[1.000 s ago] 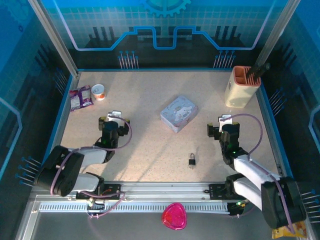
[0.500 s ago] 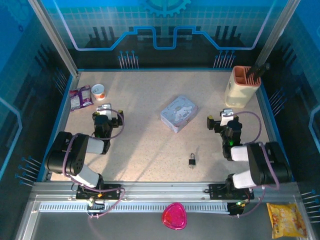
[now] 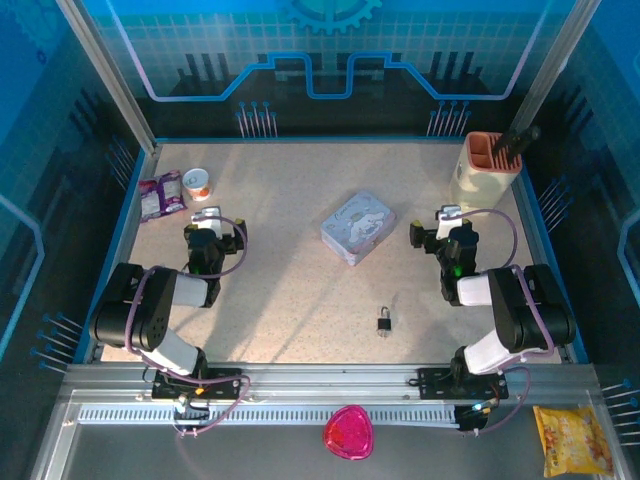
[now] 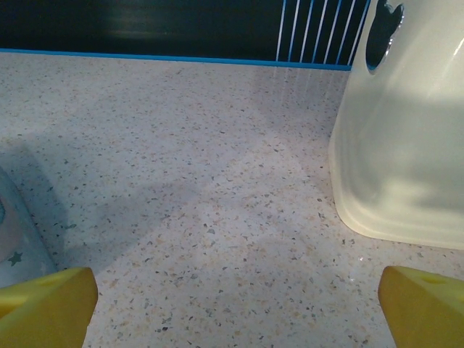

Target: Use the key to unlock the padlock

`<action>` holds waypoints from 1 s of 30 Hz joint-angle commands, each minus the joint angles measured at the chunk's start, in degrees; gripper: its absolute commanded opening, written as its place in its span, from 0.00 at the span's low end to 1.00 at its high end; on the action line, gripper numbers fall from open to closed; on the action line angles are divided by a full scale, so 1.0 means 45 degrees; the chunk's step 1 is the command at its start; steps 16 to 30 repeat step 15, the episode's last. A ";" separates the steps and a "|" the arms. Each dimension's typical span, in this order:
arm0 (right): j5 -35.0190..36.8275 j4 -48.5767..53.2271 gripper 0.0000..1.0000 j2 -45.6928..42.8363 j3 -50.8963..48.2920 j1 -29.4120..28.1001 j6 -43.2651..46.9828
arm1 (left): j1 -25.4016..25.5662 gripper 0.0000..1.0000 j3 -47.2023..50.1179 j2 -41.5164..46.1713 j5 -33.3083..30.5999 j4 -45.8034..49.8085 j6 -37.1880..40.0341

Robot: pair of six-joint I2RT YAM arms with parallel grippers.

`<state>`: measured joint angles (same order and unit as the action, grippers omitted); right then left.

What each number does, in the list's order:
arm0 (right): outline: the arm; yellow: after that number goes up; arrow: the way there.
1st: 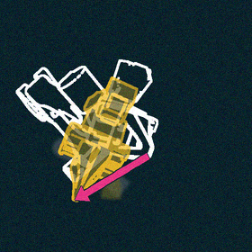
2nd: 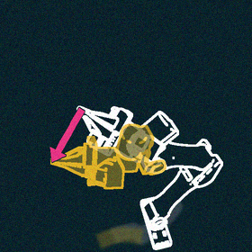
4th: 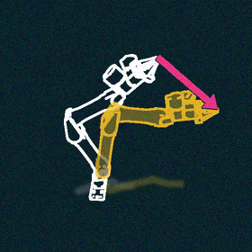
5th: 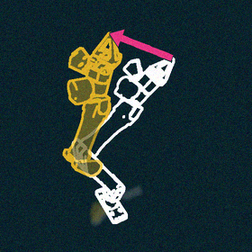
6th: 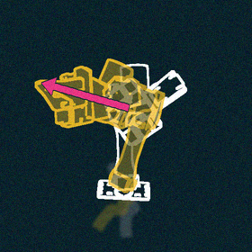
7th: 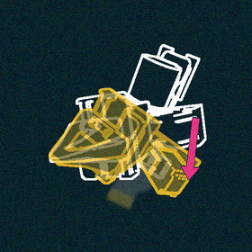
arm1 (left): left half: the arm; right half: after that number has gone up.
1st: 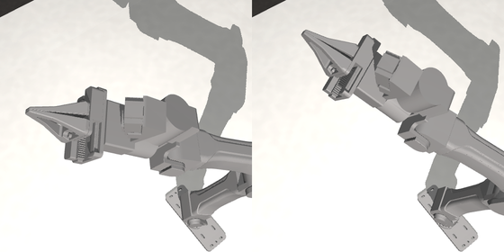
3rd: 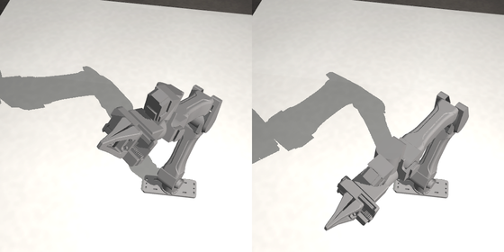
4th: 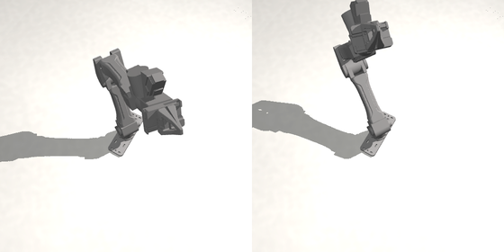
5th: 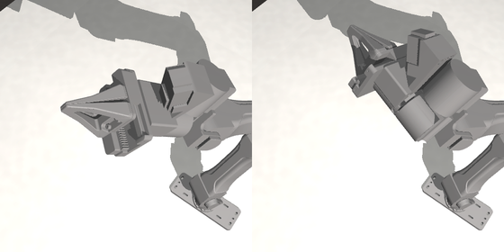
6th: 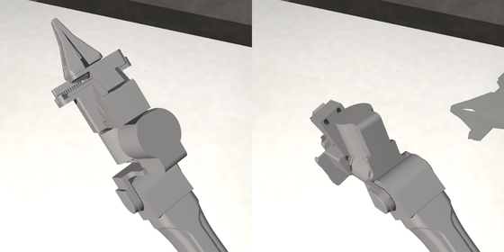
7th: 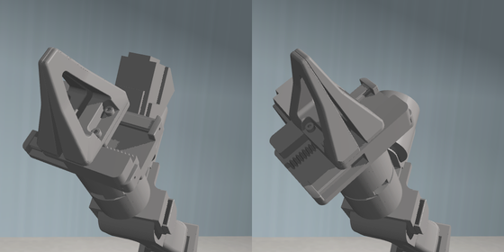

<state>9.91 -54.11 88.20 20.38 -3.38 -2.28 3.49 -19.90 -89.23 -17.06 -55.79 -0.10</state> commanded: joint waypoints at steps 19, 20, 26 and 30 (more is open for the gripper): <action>0.0907 -0.0275 1.00 0.0052 0.0092 -0.0292 0.0105 | -0.0111 0.99 -0.0187 -0.0023 0.0040 -0.0066 -0.0173; 0.0907 -0.0275 1.00 0.0052 0.0092 -0.0292 0.0105 | -0.0111 0.99 -0.0187 -0.0023 0.0040 -0.0066 -0.0173; 0.0907 -0.0275 1.00 0.0052 0.0092 -0.0292 0.0105 | -0.0111 0.99 -0.0187 -0.0023 0.0040 -0.0066 -0.0173; 0.0907 -0.0275 1.00 0.0052 0.0092 -0.0292 0.0105 | -0.0111 0.99 -0.0187 -0.0023 0.0040 -0.0066 -0.0173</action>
